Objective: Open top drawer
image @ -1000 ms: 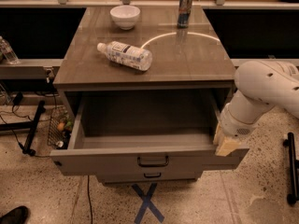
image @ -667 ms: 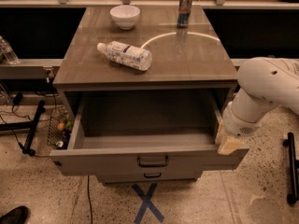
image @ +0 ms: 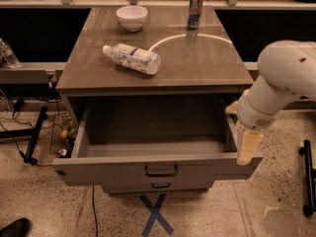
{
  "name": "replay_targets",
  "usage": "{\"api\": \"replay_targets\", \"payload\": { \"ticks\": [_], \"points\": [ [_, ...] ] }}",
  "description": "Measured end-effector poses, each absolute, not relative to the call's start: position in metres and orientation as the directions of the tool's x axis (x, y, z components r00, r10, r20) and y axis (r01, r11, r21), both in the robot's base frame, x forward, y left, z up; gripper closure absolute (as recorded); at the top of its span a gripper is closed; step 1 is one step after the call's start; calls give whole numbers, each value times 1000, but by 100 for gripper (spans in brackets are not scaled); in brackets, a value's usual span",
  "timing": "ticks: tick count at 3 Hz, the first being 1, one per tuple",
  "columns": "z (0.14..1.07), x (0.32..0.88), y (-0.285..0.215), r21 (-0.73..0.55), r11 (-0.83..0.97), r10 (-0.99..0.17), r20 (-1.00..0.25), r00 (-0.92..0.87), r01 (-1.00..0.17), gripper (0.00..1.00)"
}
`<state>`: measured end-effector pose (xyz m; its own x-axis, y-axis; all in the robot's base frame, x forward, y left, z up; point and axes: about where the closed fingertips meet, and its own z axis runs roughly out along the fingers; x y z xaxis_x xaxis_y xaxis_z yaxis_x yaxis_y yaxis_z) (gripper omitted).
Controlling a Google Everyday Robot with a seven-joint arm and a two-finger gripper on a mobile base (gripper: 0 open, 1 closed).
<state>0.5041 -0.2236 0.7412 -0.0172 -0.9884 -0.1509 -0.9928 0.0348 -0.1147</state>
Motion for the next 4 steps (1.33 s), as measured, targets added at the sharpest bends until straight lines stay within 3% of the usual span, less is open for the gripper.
{"api": "replay_targets", "payload": {
  "ticks": [1, 2, 4],
  "points": [
    [773, 531, -208, -211, 8, -985, -169, 28, -978, 3],
    [786, 555, -190, -269, -5, -978, -201, 62, -963, 34],
    [743, 571, -172, -212, 20, -964, -262, 37, -977, 96]
  ]
}}
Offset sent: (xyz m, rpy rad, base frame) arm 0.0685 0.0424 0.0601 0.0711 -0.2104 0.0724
